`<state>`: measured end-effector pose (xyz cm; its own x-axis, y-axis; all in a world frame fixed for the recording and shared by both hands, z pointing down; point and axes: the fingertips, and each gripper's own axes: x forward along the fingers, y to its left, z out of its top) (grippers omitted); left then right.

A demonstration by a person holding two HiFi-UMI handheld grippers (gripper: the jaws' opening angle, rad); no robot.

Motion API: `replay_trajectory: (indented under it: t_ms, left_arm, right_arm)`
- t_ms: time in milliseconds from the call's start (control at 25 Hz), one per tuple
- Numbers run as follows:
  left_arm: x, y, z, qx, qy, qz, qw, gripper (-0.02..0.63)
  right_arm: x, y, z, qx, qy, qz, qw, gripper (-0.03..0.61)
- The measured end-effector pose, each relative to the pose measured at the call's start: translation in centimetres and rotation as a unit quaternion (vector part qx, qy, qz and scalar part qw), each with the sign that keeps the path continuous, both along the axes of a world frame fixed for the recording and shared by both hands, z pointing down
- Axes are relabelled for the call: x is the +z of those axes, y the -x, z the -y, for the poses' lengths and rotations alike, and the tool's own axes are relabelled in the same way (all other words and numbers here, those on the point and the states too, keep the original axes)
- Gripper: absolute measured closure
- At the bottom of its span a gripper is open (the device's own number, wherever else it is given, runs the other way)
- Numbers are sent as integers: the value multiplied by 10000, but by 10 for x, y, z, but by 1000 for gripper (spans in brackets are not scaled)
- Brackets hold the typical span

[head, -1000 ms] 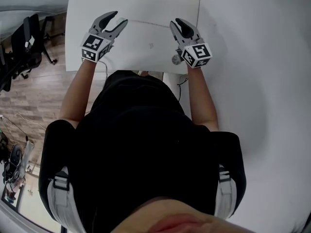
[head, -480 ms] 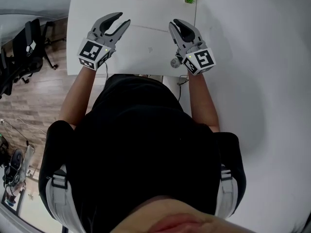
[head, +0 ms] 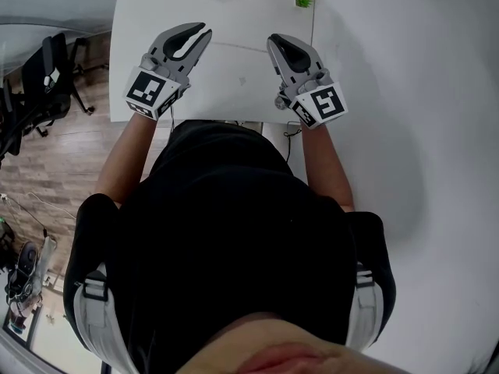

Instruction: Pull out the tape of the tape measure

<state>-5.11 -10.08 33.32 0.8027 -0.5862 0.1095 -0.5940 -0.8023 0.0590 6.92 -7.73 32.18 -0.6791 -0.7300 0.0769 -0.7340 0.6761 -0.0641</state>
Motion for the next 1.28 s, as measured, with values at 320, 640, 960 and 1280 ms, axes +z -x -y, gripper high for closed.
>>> replay_trajectory:
  t_ms: [320,640,960,1280]
  left_arm:
    - [-12,-3,-12,114,-60,-144,9998,603]
    - [-25,-6,-20,164,-246,-185,9994,603]
    - [-36,-9,-19,179,-306,-248,9991,603]
    - [-41,-11,-15,150,-385,-234,9989,603]
  right_arm:
    - [-22,14,-10,-23,-207,-1,9998,575]
    - [-35,13,-16,31,-349,117,9993,575]
    - [-50,12,-16,76,-530,97,9985,575]
    - [-52,6,-13,177,-586,23,9981,575]
